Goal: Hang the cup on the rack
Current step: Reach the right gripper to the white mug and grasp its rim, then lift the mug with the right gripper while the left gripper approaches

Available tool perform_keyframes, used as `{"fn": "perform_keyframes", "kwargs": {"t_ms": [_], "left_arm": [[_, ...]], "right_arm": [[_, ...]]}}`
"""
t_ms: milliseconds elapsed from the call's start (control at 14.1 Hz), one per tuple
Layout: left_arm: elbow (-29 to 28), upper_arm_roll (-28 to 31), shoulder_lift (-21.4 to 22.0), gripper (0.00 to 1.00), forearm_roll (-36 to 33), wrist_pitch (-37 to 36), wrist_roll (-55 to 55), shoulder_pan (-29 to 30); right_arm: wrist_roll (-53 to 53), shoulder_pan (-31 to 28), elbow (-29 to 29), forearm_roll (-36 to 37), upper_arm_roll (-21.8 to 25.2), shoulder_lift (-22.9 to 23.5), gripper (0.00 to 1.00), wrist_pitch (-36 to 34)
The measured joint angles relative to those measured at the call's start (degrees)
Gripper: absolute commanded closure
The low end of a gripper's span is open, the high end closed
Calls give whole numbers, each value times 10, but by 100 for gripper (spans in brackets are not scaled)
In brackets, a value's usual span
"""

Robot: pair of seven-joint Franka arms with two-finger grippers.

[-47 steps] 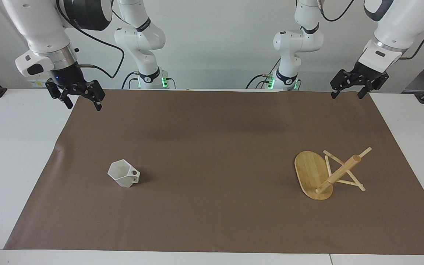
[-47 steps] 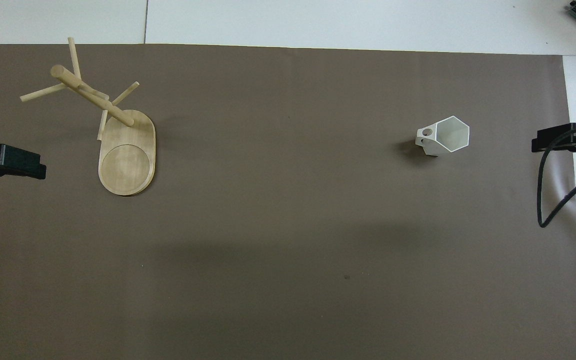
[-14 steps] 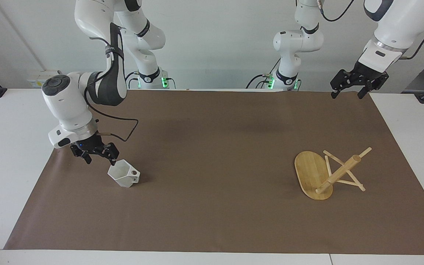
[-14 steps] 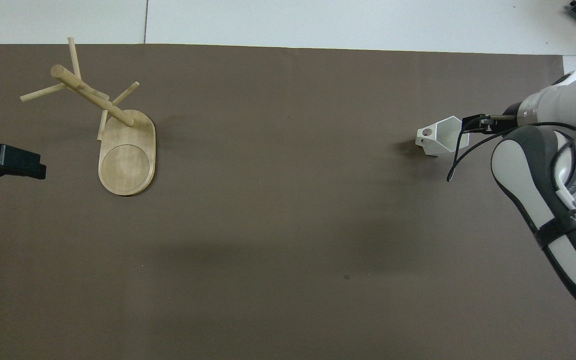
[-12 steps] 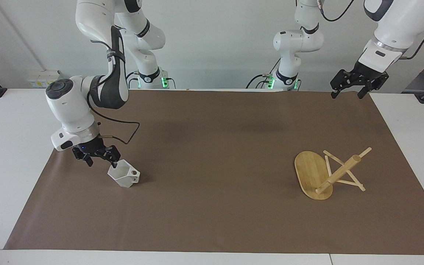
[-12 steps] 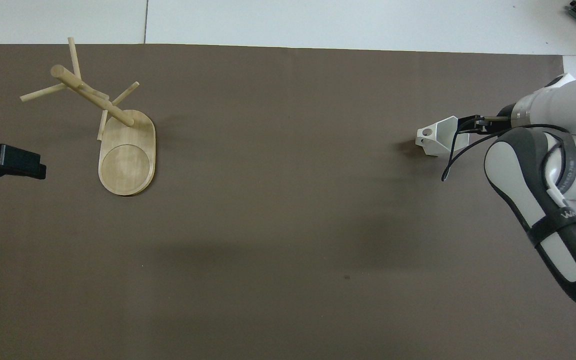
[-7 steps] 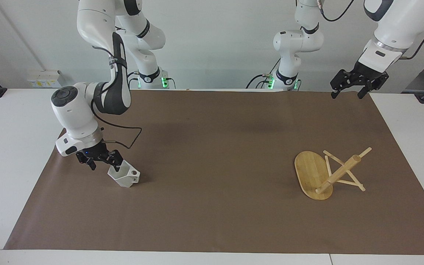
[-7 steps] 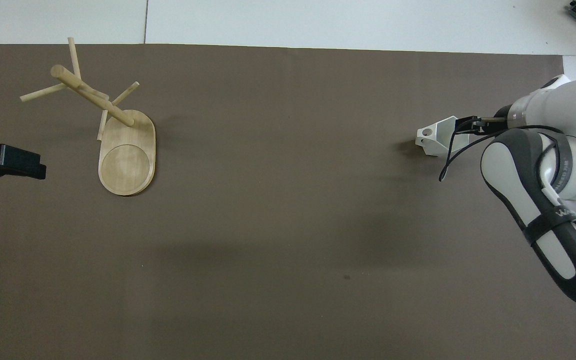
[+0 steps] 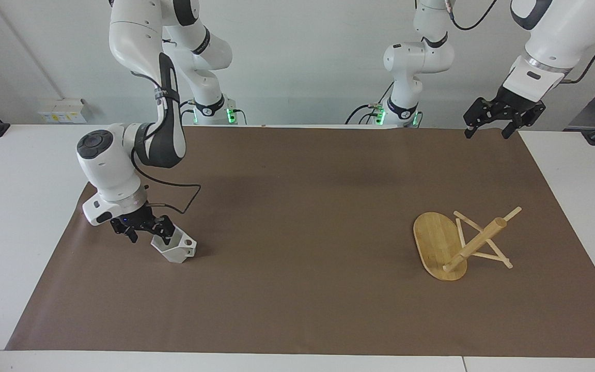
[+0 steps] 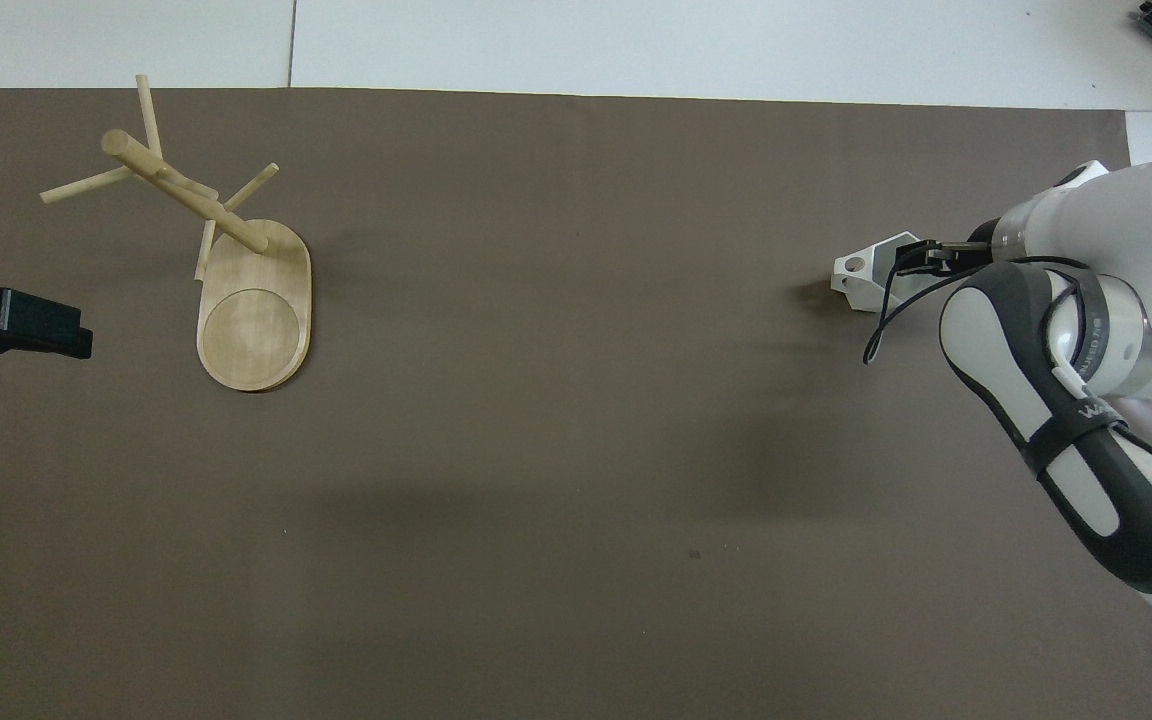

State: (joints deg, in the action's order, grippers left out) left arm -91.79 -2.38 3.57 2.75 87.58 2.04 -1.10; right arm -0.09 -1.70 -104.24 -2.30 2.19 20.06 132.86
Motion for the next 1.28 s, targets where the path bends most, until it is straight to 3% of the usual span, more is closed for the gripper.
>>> {"fn": "perform_keyframes", "kwargs": {"t_ms": [142,568,994,1278], "left_arm": [[0,0,0,0,0,0,0,0],[0,0,0,0,0,0,0,0],[0,0,0,0,0,0,0,0],[0,0,0,0,0,0,0,0]], "right_arm": [[0,0,-2,0,-2,0,34,-1],[0,0,-4,0,-8,0,68,-5],[0,0,-3,0,-8,-1,91,-7],[0,0,-1,0,-8,-3,98,-12]]}}
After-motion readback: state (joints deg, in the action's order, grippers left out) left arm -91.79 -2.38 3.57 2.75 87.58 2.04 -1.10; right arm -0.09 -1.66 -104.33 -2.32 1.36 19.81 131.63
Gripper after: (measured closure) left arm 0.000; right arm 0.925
